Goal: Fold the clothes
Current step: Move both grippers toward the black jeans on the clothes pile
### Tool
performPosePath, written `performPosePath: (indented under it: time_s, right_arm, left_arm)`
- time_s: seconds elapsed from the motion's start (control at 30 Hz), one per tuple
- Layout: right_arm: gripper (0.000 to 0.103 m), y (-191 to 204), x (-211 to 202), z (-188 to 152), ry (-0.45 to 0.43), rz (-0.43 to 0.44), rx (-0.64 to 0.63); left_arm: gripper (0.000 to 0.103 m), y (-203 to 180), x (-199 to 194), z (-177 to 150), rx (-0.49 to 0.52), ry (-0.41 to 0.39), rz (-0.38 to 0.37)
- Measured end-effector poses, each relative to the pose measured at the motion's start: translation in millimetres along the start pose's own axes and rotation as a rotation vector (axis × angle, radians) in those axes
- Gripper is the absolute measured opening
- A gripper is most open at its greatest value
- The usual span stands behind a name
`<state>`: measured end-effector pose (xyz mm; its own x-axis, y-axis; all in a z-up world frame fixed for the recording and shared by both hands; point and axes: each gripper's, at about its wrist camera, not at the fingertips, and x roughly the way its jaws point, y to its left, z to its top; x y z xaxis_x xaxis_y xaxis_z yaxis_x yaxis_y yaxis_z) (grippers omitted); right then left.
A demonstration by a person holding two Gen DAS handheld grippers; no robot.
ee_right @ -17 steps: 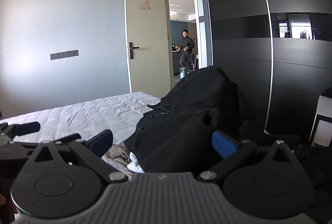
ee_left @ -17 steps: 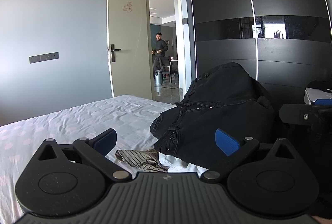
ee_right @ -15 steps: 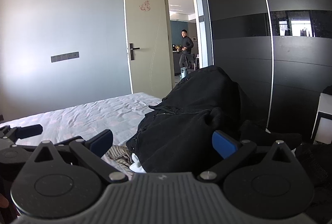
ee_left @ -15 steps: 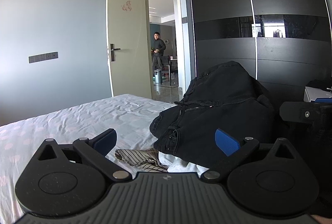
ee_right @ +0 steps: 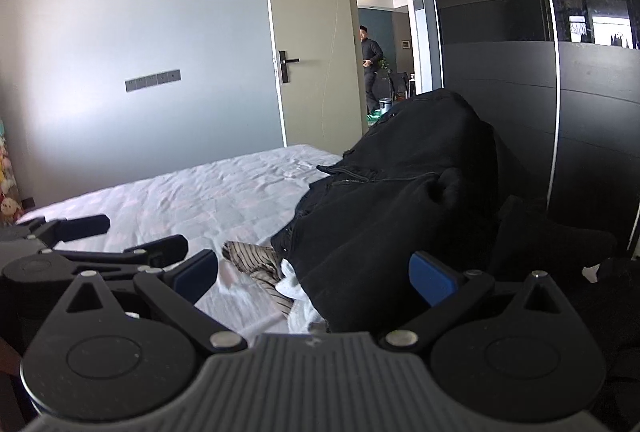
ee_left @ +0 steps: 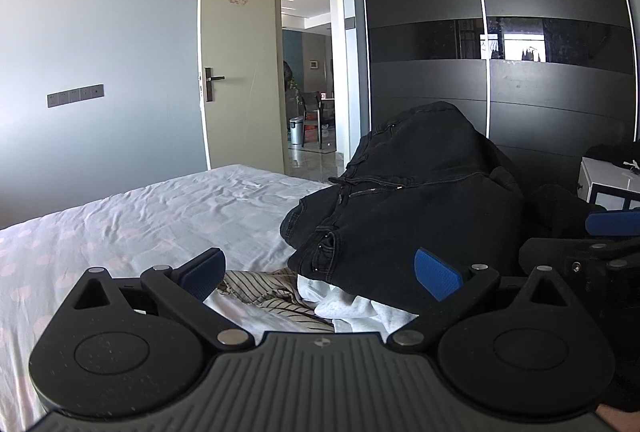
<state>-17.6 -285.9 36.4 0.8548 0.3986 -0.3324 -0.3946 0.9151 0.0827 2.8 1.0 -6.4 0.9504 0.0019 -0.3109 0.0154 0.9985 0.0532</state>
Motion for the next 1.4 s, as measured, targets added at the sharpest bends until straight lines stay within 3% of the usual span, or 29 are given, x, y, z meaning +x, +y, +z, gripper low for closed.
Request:
performPosePath:
  time_s: [0.27,0.53,1.0,1.4]
  right_arm:
    - [0.103,0.9,9.5,-3.4,0.020,-0.064,-0.058]
    - [0.103,-1.5,19.6,-10.9,0.089,-0.110,-0.031]
    - [0.103,-2.6,28.5,-23.7,0.173,-0.124,-0.031]
    - [0.103,-7.6,28.3,-27.6,0.145,-0.103,-0.009]
  left_arm:
    - [0.103,-1.2,1.4,-2.5,-0.010,0.025,0.009]
    - [0.103,-3.3,12.3,-13.3,0.003,0.115,-0.018]
    - [0.103,-2.3,22.1,-28.7,-0.003,0.223,-0.024]
    - [0.103,-2.6,24.3,-28.4,-0.001,0.251,-0.029]
